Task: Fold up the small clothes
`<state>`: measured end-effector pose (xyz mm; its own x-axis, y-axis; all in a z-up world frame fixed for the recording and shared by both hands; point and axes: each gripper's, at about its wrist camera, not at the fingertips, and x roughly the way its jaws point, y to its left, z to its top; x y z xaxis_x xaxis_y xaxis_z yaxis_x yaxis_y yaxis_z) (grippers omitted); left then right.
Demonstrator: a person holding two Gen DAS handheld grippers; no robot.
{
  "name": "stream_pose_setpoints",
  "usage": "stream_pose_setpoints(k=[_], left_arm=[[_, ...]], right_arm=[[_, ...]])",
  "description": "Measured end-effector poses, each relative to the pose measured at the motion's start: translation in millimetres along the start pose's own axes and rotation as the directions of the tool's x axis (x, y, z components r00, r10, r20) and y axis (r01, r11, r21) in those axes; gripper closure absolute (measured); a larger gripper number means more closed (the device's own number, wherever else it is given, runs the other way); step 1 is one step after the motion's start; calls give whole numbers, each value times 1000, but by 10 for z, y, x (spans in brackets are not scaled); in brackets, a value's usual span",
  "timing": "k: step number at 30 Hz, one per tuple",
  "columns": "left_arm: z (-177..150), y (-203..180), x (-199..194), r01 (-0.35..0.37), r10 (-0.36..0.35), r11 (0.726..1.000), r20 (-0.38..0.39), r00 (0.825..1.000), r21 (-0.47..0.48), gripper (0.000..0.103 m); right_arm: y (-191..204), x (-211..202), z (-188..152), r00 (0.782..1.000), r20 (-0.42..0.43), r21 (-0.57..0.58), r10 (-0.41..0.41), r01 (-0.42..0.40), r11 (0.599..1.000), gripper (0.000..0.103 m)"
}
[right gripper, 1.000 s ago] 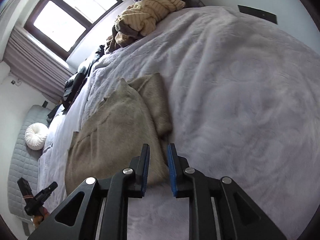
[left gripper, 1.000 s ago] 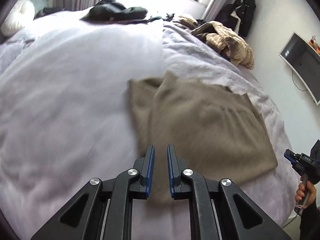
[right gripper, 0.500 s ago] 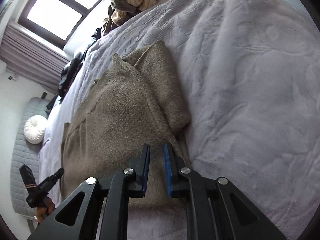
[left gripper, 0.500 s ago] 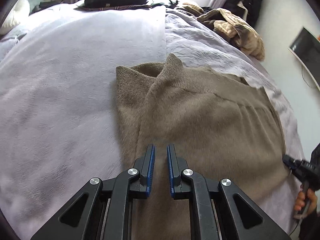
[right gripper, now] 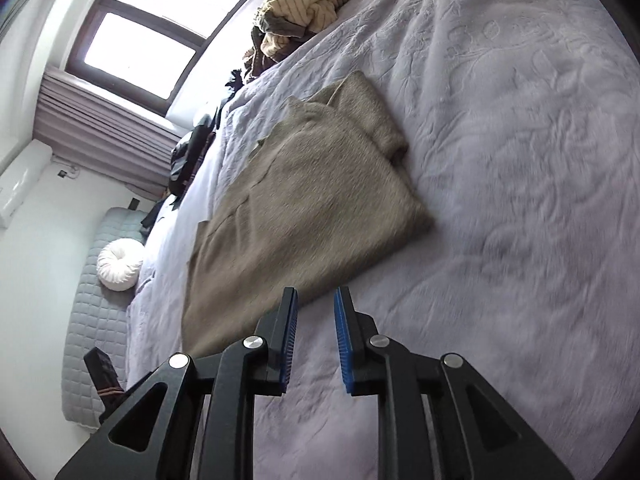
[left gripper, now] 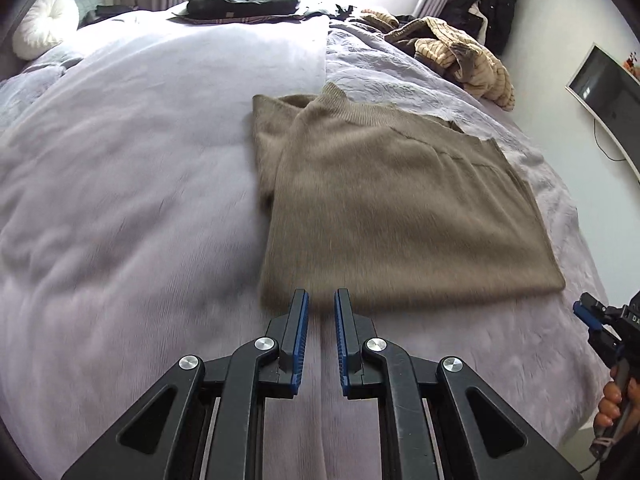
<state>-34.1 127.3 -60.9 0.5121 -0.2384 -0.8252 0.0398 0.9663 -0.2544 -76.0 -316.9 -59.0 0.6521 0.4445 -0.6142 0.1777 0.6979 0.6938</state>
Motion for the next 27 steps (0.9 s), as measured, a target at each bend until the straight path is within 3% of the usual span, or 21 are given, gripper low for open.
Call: stream_pose_setpoints(k=[7,8,9,10,12,16,17,20,22,27], left_arm=[[-344,83,-144,-23,22,999,-23,999,-31,88],[-362,87,-160,-27,27,999,-20,999,-32,69],[-394,105,-199,-36,36,999,-13,999,-36,20],[-424,125,-260,-53,54,998,12,998,-46,2],[-463,138,-388,-73,76,996,65,995,-42,0],[-513,194,-512,-94,99,994,85,991,-53,0],[-529,216,-535,-96,101,994,89,991,-61,0],[-571,274,-563,-122,128,990,84,988,-72,0],[-612,315,-571,-137,143,987,73,987,-83,0],[-712,386,-593,-89,95,990,51,994,-113,0]], right_arm=[[146,-130,-190,1000,-7,-29,-9,9,1000,75],[154,-145,-205,1000,-7,-30,-11,11,999,75],[171,-161,-224,1000,-8,-35,-16,16,999,75],[179,-175,-240,1000,-8,-39,-18,18,999,75],[211,-201,-263,1000,-8,-49,-22,22,999,75],[278,-211,-310,1000,-11,-59,-25,24,998,72],[295,-197,-314,1000,-14,-62,-25,24,998,67],[376,-182,-360,999,-17,-75,-31,30,997,39],[427,-176,-389,999,-19,-88,-33,31,996,37],[541,-155,-472,999,-33,-120,-37,33,992,36]])
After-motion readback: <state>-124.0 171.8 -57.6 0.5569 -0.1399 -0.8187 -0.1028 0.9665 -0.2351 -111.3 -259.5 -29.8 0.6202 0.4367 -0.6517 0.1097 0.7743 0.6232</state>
